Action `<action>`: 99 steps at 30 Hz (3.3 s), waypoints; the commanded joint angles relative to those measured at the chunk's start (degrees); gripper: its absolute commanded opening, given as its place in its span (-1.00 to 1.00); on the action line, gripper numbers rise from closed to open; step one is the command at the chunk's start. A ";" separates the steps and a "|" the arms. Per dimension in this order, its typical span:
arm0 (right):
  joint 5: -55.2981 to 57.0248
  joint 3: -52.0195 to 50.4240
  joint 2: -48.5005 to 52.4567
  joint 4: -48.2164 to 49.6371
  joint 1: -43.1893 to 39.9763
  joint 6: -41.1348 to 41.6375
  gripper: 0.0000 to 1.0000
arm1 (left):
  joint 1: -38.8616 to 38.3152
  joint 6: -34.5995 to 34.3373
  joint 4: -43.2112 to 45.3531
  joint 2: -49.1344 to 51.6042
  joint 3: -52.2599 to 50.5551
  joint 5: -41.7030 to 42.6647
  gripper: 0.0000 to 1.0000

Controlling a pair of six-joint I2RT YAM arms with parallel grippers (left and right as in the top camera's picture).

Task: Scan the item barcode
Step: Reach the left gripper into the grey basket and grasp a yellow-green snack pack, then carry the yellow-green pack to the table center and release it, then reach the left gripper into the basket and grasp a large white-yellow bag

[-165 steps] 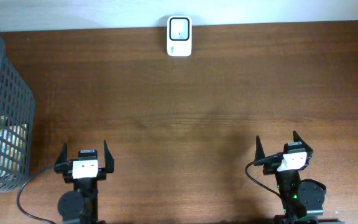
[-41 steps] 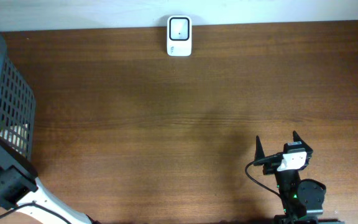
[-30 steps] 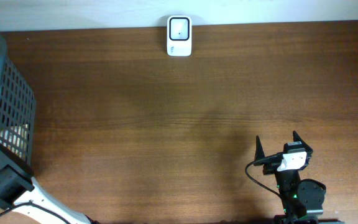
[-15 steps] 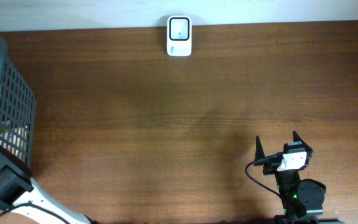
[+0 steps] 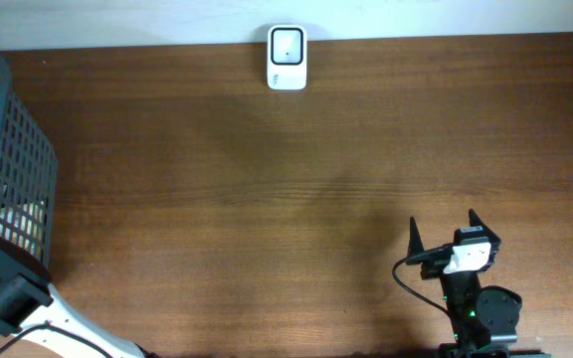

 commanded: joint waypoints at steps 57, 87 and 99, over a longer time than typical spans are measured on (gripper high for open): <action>-0.28 -0.42 -0.22 -0.07 -0.09 0.22 0.97 | -1.84 17.27 -28.26 2.56 59.28 47.12 -1.00; -0.28 -0.42 -0.22 -0.07 -0.09 0.22 0.97 | -66.16 15.80 -3.58 0.57 -9.86 32.20 0.98; -0.28 -0.42 -0.22 -0.07 -0.09 0.24 0.97 | -31.17 8.74 -5.79 -24.83 10.32 23.76 0.81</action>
